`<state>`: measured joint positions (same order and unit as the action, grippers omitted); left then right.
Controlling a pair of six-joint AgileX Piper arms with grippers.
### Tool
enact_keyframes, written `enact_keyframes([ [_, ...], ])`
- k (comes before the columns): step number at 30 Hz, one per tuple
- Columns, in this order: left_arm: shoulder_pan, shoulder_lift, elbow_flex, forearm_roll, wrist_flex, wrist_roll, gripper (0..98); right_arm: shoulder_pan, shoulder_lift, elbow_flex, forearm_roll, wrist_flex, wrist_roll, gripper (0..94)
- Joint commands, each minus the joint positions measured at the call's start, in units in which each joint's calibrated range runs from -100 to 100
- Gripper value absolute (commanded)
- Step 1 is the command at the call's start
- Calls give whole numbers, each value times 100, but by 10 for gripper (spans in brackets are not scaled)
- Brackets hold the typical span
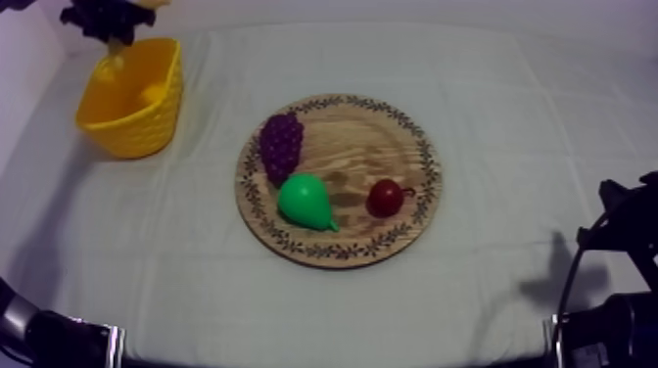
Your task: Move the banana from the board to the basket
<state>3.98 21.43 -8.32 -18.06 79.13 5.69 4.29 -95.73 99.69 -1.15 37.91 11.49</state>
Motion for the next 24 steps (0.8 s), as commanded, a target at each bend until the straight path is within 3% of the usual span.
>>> enact_keyframes([
  [1, -102, 62, 451, 19, -186, 42, 294, 0, -2, -3, 1, 0, 1, 3],
  [17, -149, 835, 829, 171, -954, 277, 299, 0, -2, -3, 1, 0, 1, 3],
  [24, -175, 1027, 756, 224, -1264, 276, 349, 0, -2, -3, 1, 0, 1, 3],
])
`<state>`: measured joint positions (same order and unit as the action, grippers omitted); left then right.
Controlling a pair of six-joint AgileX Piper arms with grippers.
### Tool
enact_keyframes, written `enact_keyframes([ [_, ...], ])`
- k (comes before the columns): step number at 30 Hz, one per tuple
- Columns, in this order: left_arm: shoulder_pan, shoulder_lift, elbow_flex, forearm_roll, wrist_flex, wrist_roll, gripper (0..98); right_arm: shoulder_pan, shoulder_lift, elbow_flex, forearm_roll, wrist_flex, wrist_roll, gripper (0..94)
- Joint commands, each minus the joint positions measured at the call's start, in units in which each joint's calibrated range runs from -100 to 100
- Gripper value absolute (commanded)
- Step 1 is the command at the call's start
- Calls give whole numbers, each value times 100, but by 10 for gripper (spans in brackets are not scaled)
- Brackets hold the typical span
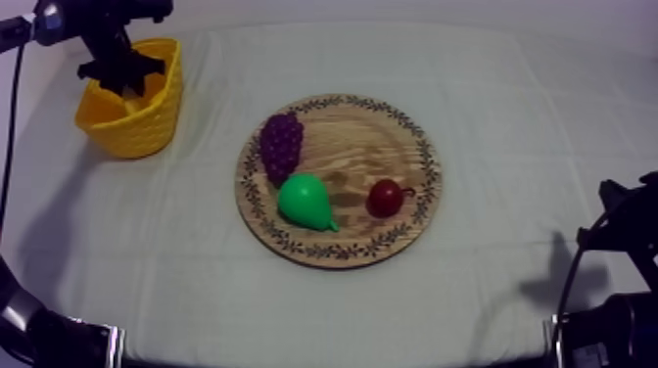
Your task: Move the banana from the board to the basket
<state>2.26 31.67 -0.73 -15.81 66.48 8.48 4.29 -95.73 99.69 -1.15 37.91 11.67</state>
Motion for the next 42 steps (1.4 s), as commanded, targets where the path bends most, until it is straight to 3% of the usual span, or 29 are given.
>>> enact_keyframes([
  [1, -10, 10, -7, 2, -14, -5, 359, 0, -2, -3, 1, 0, -17, 3],
  [17, -137, -228, 352, 227, -442, -350, 500, 0, -2, -3, 1, 0, -17, 3],
  [19, -119, -373, 487, 237, -596, -374, 466, 0, -2, -3, 1, 0, -17, 3],
  [24, -46, -1023, 1124, 234, -1226, -209, 153, 0, -2, -3, 1, 0, -17, 3],
  [27, 38, -1566, 1696, 242, -1589, -221, 53, 0, -2, -3, 1, 0, -17, 3],
  [34, 254, -3141, 3181, 335, -2185, -202, 5, 0, -2, -3, 1, 0, -17, 3],
  [42, 268, -5243, 5097, 918, -2906, -524, 1, 0, -2, -3, 1, 0, -17, 3],
])
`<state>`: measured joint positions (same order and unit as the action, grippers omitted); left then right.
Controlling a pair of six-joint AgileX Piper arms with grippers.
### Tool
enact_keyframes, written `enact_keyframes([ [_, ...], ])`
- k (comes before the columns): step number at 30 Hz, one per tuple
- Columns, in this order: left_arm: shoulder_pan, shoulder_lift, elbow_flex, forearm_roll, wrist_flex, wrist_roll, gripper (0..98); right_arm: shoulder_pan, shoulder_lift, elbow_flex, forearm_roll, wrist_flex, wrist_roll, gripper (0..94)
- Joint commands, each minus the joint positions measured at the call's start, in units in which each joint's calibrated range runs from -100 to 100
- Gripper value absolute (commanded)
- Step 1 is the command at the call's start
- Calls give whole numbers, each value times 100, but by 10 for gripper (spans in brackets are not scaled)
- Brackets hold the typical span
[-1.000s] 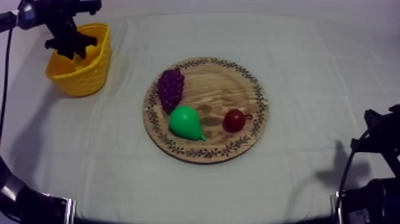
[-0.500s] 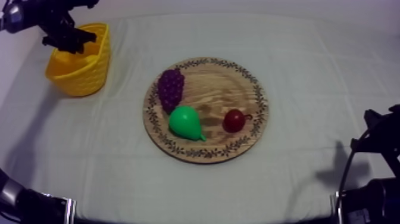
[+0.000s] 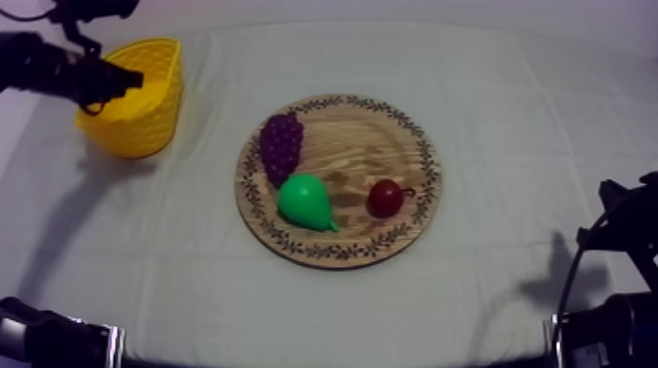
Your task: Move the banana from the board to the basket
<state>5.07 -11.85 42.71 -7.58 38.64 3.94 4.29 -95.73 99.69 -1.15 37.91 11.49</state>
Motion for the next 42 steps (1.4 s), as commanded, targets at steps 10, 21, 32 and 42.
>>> enact_keyframes([
  [10, -640, -4216, 3217, 647, -556, -531, 1, 0, -2, -3, 1, 0, 1, 3],
  [21, -895, -7174, 5001, 861, -407, -591, 1, 0, -2, -3, 1, 0, 1, 3],
  [32, -722, -8575, 5405, 692, 257, -509, 1, 0, -2, -3, 1, 0, 1, 3],
  [42, -562, -8783, 5608, 589, -360, 1125, 1, 0, -2, -3, 1, 0, 1, 3],
])
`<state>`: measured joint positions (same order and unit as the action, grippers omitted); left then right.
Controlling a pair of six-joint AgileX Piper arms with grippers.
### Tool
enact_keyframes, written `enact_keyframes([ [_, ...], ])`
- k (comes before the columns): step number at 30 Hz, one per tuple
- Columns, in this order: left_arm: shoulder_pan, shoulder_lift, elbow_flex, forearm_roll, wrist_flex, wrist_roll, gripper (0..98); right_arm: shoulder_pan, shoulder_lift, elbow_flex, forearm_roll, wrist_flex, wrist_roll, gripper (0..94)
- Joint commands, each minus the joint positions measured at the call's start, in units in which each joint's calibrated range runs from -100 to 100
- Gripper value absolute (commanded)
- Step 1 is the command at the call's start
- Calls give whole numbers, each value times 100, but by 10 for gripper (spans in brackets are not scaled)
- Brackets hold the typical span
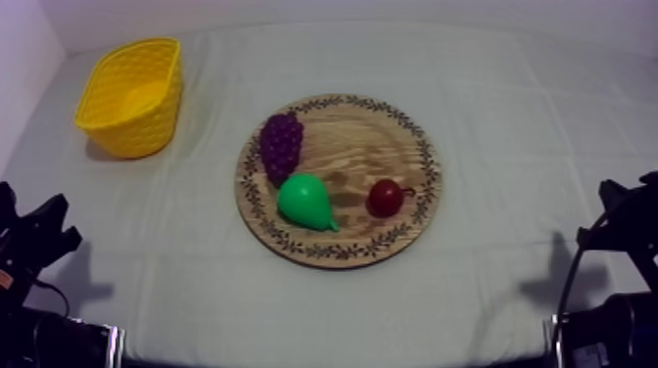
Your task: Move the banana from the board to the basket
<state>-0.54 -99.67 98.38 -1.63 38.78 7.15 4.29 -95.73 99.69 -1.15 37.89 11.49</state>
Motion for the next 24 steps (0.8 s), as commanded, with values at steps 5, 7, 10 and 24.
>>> enact_keyframes([
  [5, 6, -6, 123, -25, -680, 618, 1, 0, -2, -3, 1, 1, 1, 3],
  [7, 6, -6, 131, -27, -711, 455, 1, 0, -2, -3, 1, 1, 1, 3],
  [10, 7, -7, 137, -29, -731, 324, 1, 0, -2, -3, 1, 1, 1, 3],
  [24, 7, -7, 140, -29, -742, 289, 1, 0, -2, -3, 1, 1, 0, 3],
])
